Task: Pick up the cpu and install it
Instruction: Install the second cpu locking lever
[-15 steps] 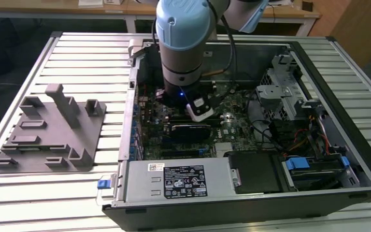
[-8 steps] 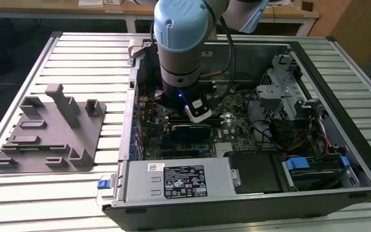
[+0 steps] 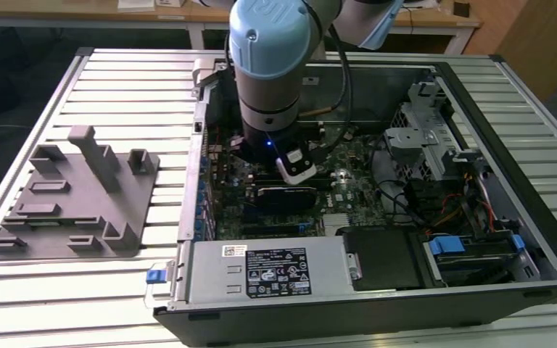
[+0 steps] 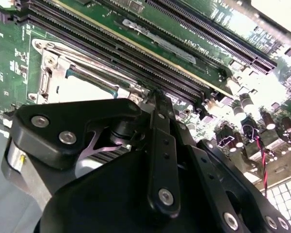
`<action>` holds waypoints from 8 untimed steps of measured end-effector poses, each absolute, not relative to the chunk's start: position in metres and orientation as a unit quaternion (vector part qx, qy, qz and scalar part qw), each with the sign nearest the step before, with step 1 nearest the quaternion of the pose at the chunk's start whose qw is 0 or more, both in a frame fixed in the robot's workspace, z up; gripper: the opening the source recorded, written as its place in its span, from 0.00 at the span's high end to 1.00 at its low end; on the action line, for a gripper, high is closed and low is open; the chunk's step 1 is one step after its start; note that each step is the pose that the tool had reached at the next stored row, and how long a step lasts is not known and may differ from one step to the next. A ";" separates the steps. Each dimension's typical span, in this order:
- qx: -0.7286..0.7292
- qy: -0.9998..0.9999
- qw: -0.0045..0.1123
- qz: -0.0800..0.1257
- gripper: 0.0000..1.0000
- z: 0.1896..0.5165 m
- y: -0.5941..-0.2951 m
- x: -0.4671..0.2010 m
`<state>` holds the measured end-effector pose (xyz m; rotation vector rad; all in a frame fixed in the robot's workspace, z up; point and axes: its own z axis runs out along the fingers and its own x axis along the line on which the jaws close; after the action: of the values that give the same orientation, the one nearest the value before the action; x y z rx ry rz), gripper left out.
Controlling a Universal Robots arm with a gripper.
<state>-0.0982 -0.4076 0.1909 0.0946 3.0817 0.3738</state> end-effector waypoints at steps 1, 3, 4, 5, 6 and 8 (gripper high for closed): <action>0.030 0.992 0.018 0.120 0.89 0.191 -0.408 -0.098; 0.030 0.992 0.018 0.120 0.89 0.191 -0.408 -0.098; 0.030 0.992 0.018 0.120 0.89 0.192 -0.408 -0.098; 0.030 0.992 0.018 0.120 0.89 0.193 -0.408 -0.098; 0.030 0.992 0.018 0.121 0.89 0.194 -0.408 -0.098; 0.030 0.992 0.018 0.120 0.89 0.198 -0.408 -0.098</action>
<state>-0.0983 -0.4076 0.1982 0.0946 3.0816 0.3739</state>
